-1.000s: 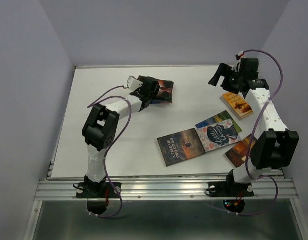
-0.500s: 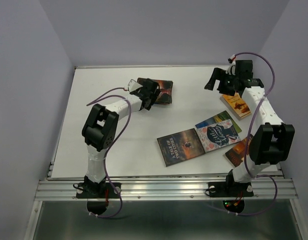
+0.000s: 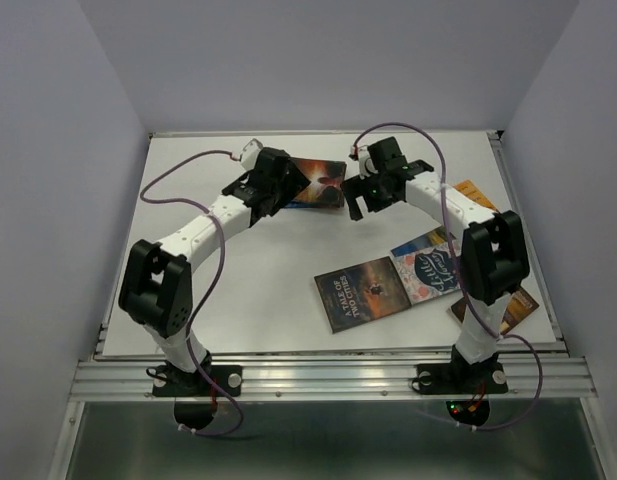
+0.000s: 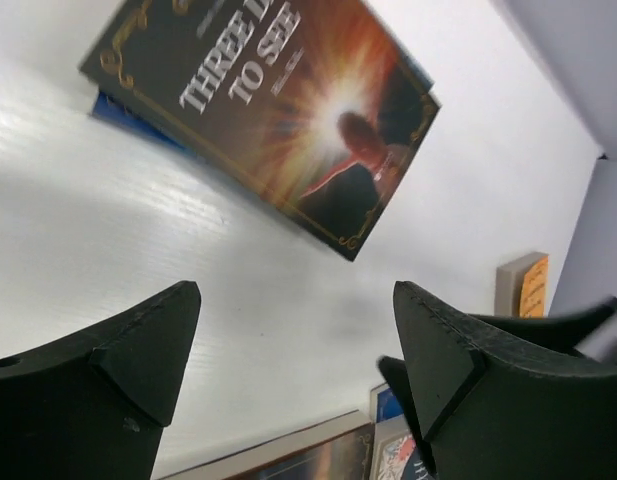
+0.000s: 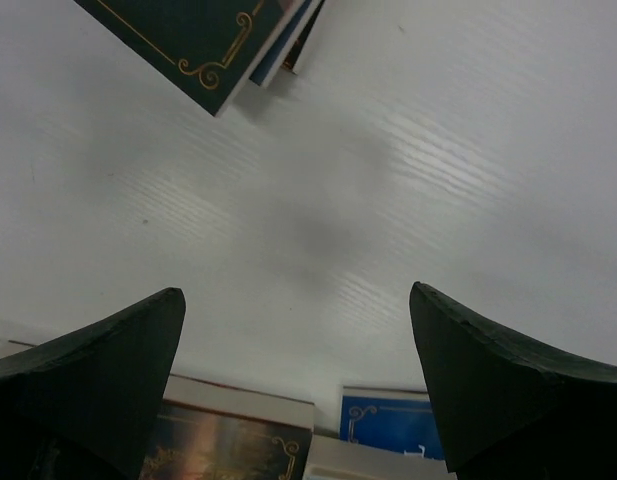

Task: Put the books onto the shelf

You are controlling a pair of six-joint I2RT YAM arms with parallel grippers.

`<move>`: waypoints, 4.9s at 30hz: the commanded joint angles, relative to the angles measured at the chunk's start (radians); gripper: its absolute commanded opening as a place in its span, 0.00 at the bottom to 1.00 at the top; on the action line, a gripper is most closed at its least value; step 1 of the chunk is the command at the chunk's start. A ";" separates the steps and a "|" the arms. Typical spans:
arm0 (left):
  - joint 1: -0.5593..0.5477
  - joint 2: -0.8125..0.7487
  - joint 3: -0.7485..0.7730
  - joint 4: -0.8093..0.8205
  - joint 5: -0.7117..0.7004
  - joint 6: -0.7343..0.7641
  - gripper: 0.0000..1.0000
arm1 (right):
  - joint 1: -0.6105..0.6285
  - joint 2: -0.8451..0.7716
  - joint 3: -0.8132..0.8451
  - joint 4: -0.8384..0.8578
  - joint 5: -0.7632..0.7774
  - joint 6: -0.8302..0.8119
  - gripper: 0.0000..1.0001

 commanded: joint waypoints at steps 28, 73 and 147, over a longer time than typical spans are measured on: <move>0.056 -0.438 -0.266 0.018 -0.033 0.432 0.99 | 0.050 0.350 0.336 0.174 0.228 0.053 1.00; -0.007 -0.671 -0.505 -0.091 0.205 0.410 0.99 | 0.613 -0.225 -0.618 0.259 0.186 0.512 1.00; -0.159 -0.060 -0.592 0.954 0.456 -0.085 0.99 | 0.001 0.015 -0.546 0.237 -0.686 0.297 0.31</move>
